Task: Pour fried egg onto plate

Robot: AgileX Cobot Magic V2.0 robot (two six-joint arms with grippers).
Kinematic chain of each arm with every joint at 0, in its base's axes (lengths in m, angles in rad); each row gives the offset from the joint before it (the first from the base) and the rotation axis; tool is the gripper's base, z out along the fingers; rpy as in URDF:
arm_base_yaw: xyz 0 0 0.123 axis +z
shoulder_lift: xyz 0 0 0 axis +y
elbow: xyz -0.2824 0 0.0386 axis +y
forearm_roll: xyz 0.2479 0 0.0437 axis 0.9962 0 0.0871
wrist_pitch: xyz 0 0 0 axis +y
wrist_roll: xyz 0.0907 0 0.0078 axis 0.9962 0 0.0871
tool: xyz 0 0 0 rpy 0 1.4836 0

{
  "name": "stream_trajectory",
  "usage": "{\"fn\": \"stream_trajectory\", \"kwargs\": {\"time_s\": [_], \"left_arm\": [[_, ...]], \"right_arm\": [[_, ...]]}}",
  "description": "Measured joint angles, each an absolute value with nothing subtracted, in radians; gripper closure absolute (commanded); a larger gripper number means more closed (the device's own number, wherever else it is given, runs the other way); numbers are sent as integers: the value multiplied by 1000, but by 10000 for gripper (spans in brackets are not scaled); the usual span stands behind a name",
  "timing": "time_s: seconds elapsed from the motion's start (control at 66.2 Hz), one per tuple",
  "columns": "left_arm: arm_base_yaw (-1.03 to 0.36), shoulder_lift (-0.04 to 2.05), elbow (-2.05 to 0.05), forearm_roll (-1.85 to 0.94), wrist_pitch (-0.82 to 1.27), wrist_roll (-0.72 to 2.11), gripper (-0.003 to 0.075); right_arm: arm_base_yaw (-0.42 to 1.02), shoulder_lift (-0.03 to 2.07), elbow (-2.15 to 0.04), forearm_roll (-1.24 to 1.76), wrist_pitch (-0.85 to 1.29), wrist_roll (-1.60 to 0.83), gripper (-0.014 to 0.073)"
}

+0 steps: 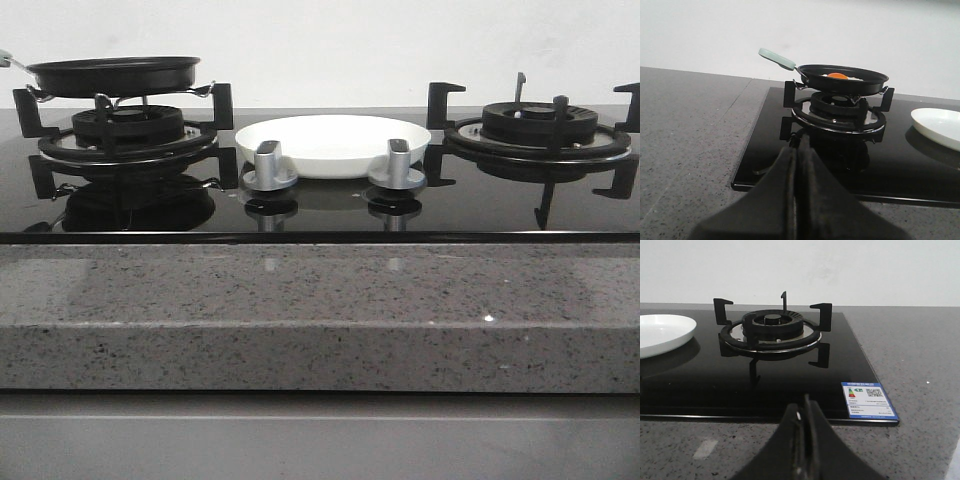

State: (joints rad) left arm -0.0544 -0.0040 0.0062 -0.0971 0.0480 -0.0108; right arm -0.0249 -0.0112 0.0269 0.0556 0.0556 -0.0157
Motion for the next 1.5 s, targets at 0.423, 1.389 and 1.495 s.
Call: {"fn": "stream_trajectory", "kwargs": {"time_s": [0.423,1.389,1.495], "left_arm": [[-54,-4,6,-97,48,-11,740],[-54,-4,-62,-97,11,-11,740],[-54,-4,-178,-97,19,-11,740]], "right_arm": [[-25,-11,27,56,56,-16,703],[-25,-11,-37,79,57,-16,703],[-25,-11,-142,83,138,-16,703]]}}
